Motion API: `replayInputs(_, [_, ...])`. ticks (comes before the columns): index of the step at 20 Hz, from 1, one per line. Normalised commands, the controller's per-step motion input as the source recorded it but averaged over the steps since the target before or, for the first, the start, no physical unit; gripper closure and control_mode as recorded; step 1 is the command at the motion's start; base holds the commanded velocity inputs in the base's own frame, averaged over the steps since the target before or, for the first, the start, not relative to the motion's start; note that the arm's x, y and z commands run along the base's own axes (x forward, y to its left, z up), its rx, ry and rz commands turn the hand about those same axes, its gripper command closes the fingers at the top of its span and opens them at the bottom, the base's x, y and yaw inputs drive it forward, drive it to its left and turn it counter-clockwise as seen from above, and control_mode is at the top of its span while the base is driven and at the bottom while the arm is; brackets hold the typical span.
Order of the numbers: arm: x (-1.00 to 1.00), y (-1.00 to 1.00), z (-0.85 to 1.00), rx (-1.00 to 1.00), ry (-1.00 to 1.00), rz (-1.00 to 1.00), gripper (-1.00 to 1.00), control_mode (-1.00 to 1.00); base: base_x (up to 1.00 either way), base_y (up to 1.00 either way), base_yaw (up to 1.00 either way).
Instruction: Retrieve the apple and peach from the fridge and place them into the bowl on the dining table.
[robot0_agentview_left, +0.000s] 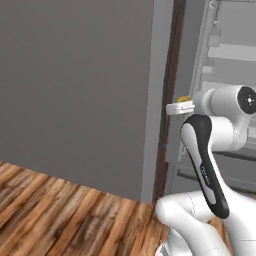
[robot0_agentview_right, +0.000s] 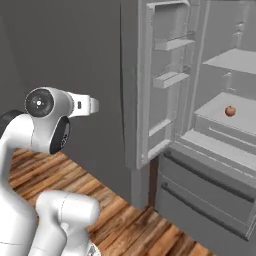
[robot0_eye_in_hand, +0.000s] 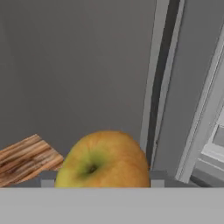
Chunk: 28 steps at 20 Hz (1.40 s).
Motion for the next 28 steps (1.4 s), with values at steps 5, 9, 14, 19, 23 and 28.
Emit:
replayInputs(5, [0.00, 0.00, 0.00, 0.00, 0.00, 0.00, 1.00, 1.00, 0.00, 0.05, 0.60])
replayInputs(9, [0.00, 0.00, 0.00, 0.00, 0.00, 0.00, 1.00, 1.00, 0.04, 0.10, 0.55])
replayInputs(14, [0.00, 0.00, 0.00, 0.00, 0.00, 0.00, 1.00, 1.00, 0.30, 0.19, 0.51])
replayInputs(19, [0.00, 0.00, 0.00, 0.00, 0.00, 0.00, 1.00, 1.00, 0.75, 0.21, 0.44])
replayInputs(23, [0.00, 0.00, 0.00, 0.00, 0.00, 0.00, 1.00, 1.00, 1.00, 0.10, 0.35])
replayInputs(28, [0.00, 0.00, 0.00, 0.00, 0.00, 0.00, 1.00, 1.00, 1.00, 0.16, 0.44])
